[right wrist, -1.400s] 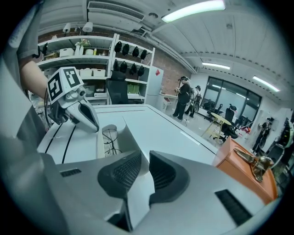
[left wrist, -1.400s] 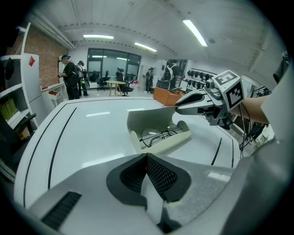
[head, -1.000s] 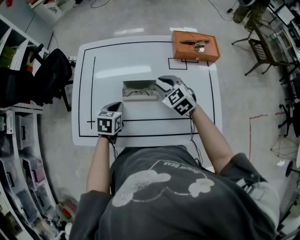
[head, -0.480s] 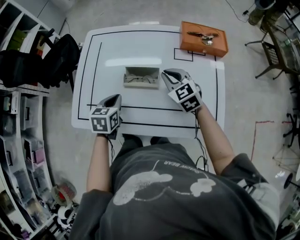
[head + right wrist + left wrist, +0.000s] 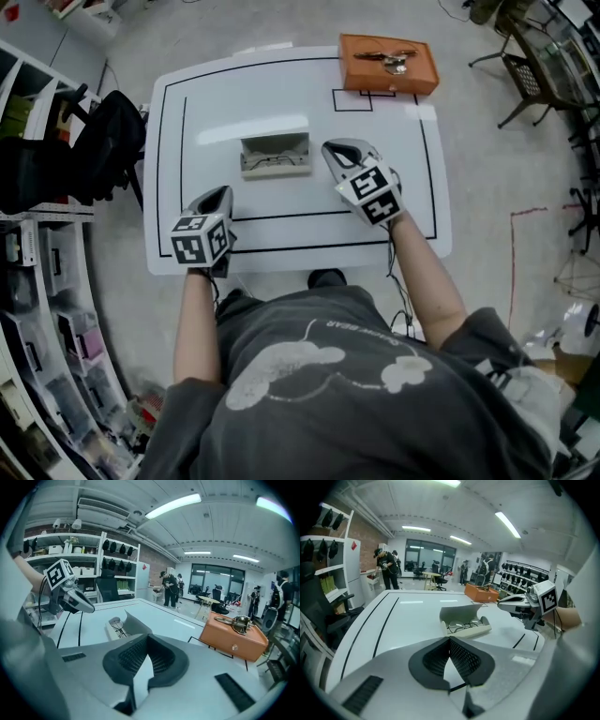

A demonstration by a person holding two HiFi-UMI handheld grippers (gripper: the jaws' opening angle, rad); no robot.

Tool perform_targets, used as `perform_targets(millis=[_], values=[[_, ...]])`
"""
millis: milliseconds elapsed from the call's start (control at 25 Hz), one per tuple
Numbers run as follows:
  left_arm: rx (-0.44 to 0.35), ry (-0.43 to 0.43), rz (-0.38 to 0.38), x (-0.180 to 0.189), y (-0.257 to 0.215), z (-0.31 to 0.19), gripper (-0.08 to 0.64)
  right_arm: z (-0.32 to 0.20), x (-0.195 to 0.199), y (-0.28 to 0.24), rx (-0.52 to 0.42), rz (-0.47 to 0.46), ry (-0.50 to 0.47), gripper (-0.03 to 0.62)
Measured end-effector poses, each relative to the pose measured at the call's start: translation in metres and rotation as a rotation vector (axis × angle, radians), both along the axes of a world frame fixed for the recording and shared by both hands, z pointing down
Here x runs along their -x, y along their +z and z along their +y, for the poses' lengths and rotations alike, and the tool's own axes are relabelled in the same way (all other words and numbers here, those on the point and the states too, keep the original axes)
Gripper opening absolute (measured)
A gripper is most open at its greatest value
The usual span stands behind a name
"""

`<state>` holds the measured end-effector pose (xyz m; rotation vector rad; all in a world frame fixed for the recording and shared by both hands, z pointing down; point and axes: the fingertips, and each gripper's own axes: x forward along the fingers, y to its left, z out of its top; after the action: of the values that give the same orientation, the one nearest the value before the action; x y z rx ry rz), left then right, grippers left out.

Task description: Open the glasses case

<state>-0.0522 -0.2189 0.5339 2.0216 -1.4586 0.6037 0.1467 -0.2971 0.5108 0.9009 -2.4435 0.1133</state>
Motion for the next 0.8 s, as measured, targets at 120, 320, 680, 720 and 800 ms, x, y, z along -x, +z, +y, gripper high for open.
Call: perform_targets(millis=[120, 320, 680, 720, 800], values=[[-0.009, 0.072, 0.018, 0.008, -0.001, -0.003, 0.002, 0.01, 0.006, -0.004, 0.002, 0.0, 0.074, 0.001], [-0.021, 0.202, 0.06, 0.029, -0.001, 0.002, 0.002, 0.037, 0.026, -0.008, -0.01, 0.032, 0.199, 0.001], [-0.095, 0.368, 0.106, 0.076, -0.011, 0.017, 0.002, 0.086, 0.07, -0.006, 0.01, 0.051, 0.415, 0.0], [-0.099, 0.382, 0.111, 0.081, -0.013, 0.019, 0.002, 0.09, 0.076, -0.007, 0.01, 0.049, 0.431, 0.0], [-0.106, 0.405, 0.123, 0.092, -0.017, 0.026, 0.002, 0.099, 0.09, -0.011, 0.007, 0.049, 0.455, 0.0]])
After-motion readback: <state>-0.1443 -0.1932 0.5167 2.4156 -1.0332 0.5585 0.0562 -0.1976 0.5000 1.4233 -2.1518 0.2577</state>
